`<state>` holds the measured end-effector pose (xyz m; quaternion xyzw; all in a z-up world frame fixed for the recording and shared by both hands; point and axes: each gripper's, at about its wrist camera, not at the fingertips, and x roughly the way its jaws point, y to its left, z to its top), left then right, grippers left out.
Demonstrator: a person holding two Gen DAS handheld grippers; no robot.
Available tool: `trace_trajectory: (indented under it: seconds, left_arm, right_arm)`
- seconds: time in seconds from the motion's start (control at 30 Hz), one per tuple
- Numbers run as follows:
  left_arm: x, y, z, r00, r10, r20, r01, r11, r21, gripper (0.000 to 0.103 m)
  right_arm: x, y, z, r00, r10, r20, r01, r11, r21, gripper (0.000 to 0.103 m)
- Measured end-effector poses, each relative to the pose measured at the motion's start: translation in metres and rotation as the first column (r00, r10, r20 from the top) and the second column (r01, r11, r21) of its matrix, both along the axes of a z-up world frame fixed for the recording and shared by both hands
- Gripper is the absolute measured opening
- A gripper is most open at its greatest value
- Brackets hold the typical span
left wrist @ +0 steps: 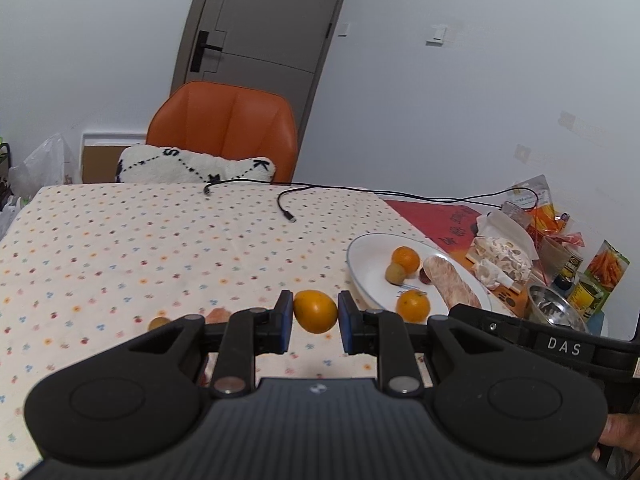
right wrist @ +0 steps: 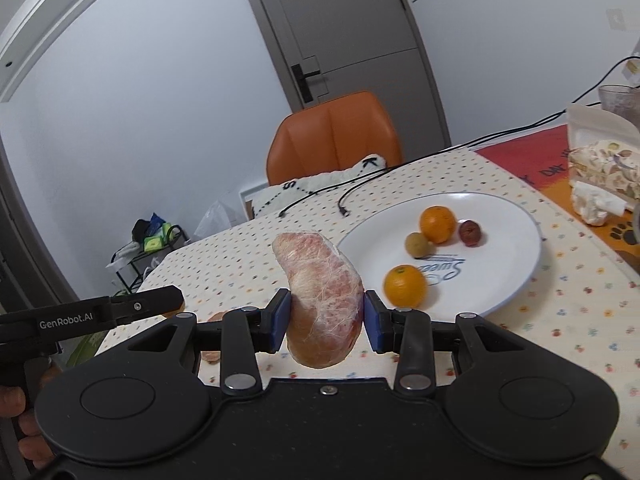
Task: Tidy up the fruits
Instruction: 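Carry the mandarin and pomelo piece over the white plate with both grippers, then open the right gripper to drop the pomelo while the left releases the mandarin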
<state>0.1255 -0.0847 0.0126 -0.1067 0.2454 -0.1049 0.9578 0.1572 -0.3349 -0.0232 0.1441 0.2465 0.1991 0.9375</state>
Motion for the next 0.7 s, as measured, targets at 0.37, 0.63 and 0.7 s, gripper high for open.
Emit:
trace_trajectory:
  seconds: [0.37, 0.63, 0.7]
  left_arm:
    - [0.019, -0.024, 0.005, 0.999, -0.041, 0.016, 0.041, 0.999, 0.014, 0.022]
    - [0.035, -0.043, 0.003, 0.997, -0.076, 0.011, 0.076, 0.997, 0.021, 0.022]
    - [0.039, -0.047, 0.002, 0.996, -0.086, 0.006, 0.086, 0.996, 0.022, 0.022]
  right_arm:
    - [0.01, -0.027, -0.008, 0.998, -0.065, -0.012, 0.065, 0.998, 0.007, 0.037]
    - [0.018, -0.038, -0.01, 0.996, -0.088, -0.017, 0.088, 0.996, 0.007, 0.037]
    - [0.021, -0.041, -0.011, 0.995, -0.097, -0.018, 0.097, 0.995, 0.007, 0.037]
